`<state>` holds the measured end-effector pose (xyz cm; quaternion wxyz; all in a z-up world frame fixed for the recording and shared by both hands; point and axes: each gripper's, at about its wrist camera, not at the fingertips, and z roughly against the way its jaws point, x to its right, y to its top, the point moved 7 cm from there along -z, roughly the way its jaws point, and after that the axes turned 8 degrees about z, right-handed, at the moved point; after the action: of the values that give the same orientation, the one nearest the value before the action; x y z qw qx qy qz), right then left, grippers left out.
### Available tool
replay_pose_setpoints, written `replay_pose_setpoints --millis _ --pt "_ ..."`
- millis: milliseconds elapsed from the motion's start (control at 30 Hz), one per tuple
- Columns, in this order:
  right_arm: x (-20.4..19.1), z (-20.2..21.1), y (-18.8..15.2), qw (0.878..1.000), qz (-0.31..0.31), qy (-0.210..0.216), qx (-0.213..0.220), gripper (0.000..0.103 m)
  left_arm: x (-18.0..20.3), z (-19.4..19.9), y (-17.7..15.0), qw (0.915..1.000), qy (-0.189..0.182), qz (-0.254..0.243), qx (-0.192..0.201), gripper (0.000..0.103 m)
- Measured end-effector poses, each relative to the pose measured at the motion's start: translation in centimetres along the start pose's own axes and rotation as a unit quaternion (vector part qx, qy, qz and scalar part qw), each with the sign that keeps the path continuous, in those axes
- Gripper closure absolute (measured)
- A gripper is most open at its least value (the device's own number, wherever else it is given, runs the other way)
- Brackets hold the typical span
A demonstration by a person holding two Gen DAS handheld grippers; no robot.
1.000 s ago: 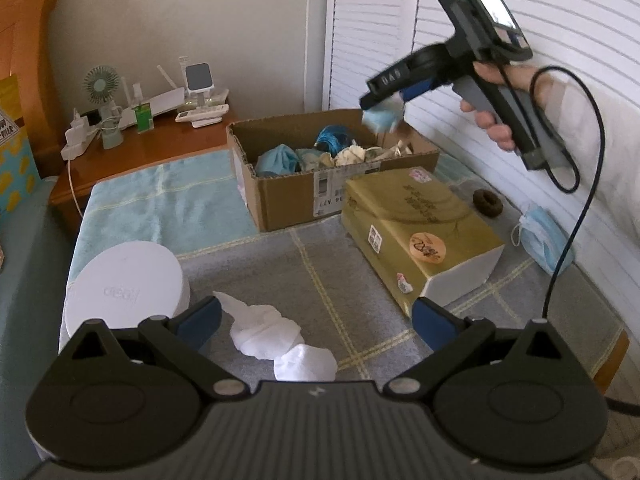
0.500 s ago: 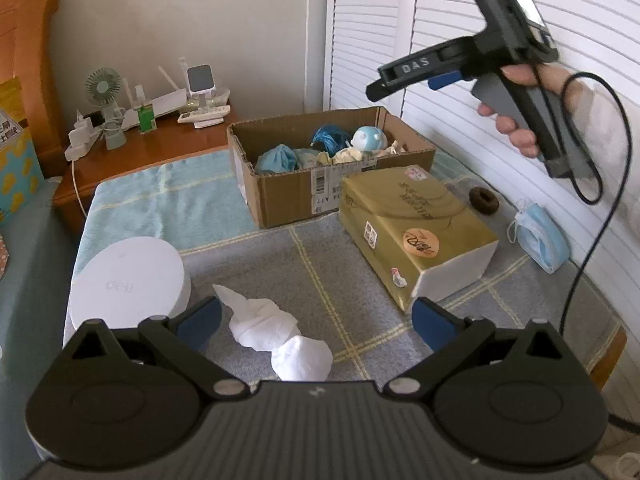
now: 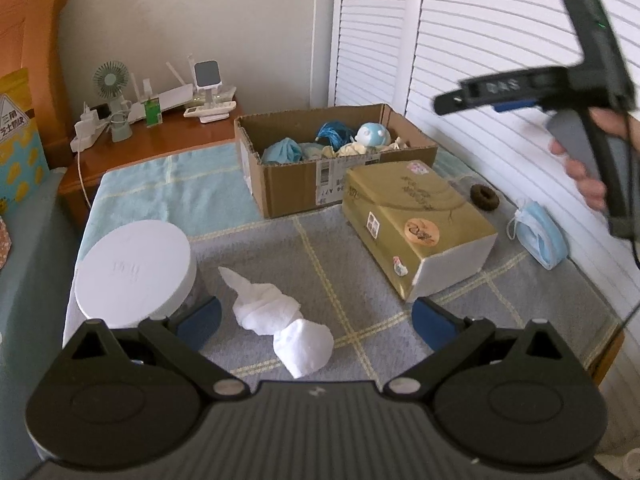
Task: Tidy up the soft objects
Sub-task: 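Move the right tool to the folded blue face mask beside the louvered doors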
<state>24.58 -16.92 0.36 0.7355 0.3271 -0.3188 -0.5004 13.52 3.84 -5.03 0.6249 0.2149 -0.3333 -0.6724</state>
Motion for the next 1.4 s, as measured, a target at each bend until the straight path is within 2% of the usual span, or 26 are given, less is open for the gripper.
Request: replay_pose_setpoints --millis 200,433,533,700,967,1200,1300,1400 --pt "0.7 3.1 -3.9 0.999 -0.02 -0.041 0.0 0.0 -0.2 -0.4 -0.8 0.9999 -0.006 0.002 -0.008 0.002" --pt "1.4 5.2 -9.1 0.995 -0.028 -0.093 -0.027 0.0 -0.3 -1.3 -1.8 0.9994 -0.016 0.013 -0.029 0.002" --pt "1.6 5.4 -11.3 0.994 -0.03 -0.101 -0.042 0.0 -0.1 -1.7 -2.2 0.999 -0.024 0.015 -0.035 0.002" --pt "2.0 4.2 -13.7 0.992 -0.033 -0.099 -0.068 0.0 0.3 -1.9 -2.3 0.9986 -0.033 0.016 -0.038 0.002" --pt "1.9 1.6 -15.3 0.991 -0.033 -0.084 -0.096 0.0 0.4 -1.9 -2.4 0.9987 -0.03 0.013 -0.04 0.002" --pt "0.4 2.4 -15.4 0.994 -0.016 -0.039 -0.101 0.0 0.5 -2.2 -2.4 0.9985 -0.028 0.008 -0.046 0.002" --pt "0.8 2.3 -15.7 0.993 -0.013 -0.057 -0.104 0.0 0.9 -2.3 -2.5 0.9983 -0.032 0.0 -0.048 0.002" --pt "1.4 1.8 -16.4 0.991 -0.032 -0.057 -0.114 0.0 1.3 -2.2 -2.3 0.9983 -0.034 -0.011 -0.047 0.002"
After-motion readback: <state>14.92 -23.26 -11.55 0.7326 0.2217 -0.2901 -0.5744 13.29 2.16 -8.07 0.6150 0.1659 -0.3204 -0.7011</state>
